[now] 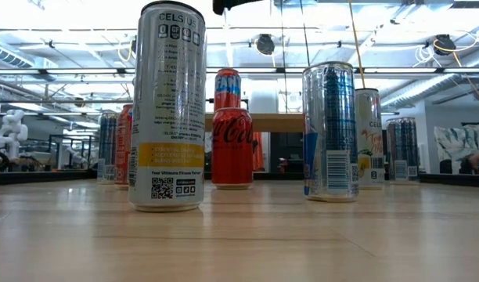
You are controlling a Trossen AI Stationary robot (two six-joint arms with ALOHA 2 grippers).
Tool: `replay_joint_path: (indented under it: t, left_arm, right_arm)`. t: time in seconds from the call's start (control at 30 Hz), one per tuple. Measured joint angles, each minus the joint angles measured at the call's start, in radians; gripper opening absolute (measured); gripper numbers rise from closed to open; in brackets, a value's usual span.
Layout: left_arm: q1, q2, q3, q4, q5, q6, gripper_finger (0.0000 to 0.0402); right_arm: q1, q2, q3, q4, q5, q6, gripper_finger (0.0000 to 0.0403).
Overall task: Place canned beverage on shelf
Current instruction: Put the bottom right red-black soda can on the shelf
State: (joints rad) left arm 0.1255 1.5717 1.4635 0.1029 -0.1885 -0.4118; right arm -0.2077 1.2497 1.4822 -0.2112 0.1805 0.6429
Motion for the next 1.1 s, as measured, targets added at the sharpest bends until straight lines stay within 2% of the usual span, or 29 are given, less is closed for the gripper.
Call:
replay_joint_path:
  t: [0.1, 0.4, 0.8, 1.1]
  left_arm:
    - [0.014, 0.006, 0.0, -0.008, 0.029, -0.049, 0.0396]
    - [0.014, 0.016, 0.0, -0.015, 0.024, -0.072, 0.0393]
    - [0.015, 0.016, 0.0, -0.011, 0.042, -0.076, 0.0304]
    - [0.015, 0.016, 0.0, -0.012, 0.07, -0.079, 0.0295]
  right_arm:
    - [0.0, 0.009, 0.0, 0.005, -0.001, -0.001, 0.0281]
    - [0.0, 0.012, 0.0, 0.003, -0.002, -0.002, 0.0281]
    - [0.0, 0.012, 0.0, -0.004, 0.001, -0.008, 0.0281]
    - [0.0, 0.012, 0.0, -0.01, 0.002, -0.008, 0.0282]
